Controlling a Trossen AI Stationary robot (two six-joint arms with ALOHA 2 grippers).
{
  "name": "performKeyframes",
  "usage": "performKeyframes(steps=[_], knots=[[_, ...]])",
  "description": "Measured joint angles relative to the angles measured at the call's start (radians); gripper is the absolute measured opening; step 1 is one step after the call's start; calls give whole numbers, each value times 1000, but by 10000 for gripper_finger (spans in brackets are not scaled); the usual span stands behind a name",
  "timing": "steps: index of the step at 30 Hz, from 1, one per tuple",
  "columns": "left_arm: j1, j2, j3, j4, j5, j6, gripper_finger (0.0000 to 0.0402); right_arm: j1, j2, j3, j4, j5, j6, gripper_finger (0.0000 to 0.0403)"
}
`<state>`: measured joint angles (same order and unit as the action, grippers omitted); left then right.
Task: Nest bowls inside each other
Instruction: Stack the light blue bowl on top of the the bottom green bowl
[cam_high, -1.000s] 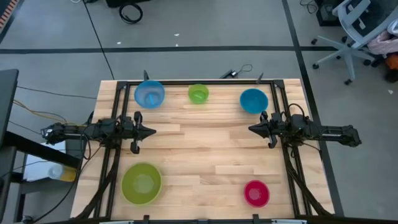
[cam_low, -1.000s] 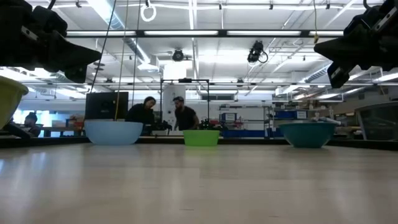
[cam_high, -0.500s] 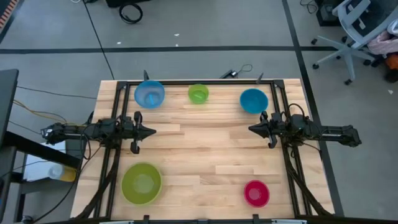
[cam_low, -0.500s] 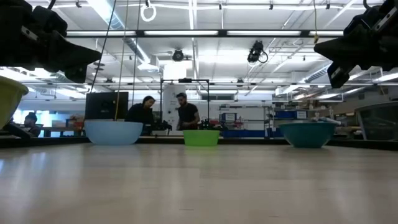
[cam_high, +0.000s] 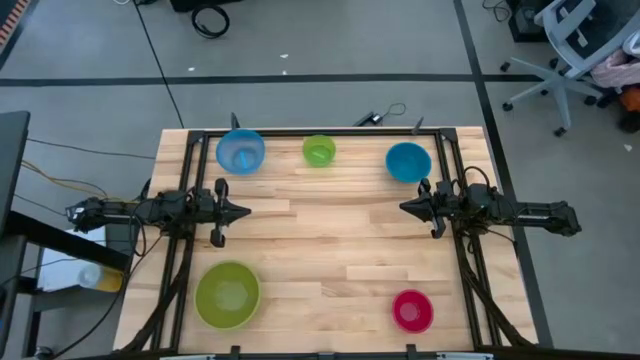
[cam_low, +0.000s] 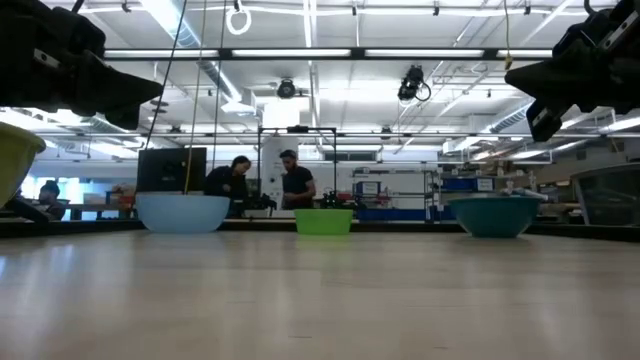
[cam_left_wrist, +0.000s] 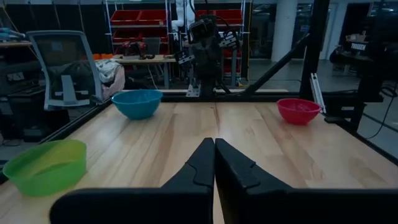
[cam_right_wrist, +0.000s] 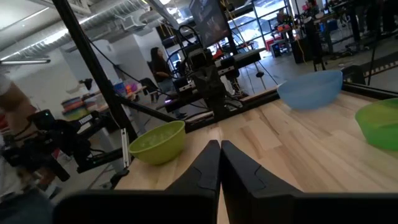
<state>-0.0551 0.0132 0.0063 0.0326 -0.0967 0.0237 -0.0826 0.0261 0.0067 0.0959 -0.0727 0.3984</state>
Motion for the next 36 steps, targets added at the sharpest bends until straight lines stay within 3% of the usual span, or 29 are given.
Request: performKeyframes(steps=[8,11,17,21,25,29,33,36], knots=[[0,0,0,4,0,30,14,0,0,0,0,2,-9,18],[2,1,0,43,-20,36,14,0,0,0,30,72,-53,18],[2,1,0,177,-59,-195,14,0,0,0,245,224,235,18],[2,0,0,295,-61,-392,14,0,0,0,346,376,256,18],[2,0,0,401,-96,-484,14,-1,-1,0,410,482,245,18],[2,1,0,484,-154,-581,14,-10,6,0,309,642,380,18],[2,3,0,534,-180,-519,14,-13,81,34,128,601,523,20],[2,8,2,504,-302,-518,14,-13,195,85,82,596,568,27]])
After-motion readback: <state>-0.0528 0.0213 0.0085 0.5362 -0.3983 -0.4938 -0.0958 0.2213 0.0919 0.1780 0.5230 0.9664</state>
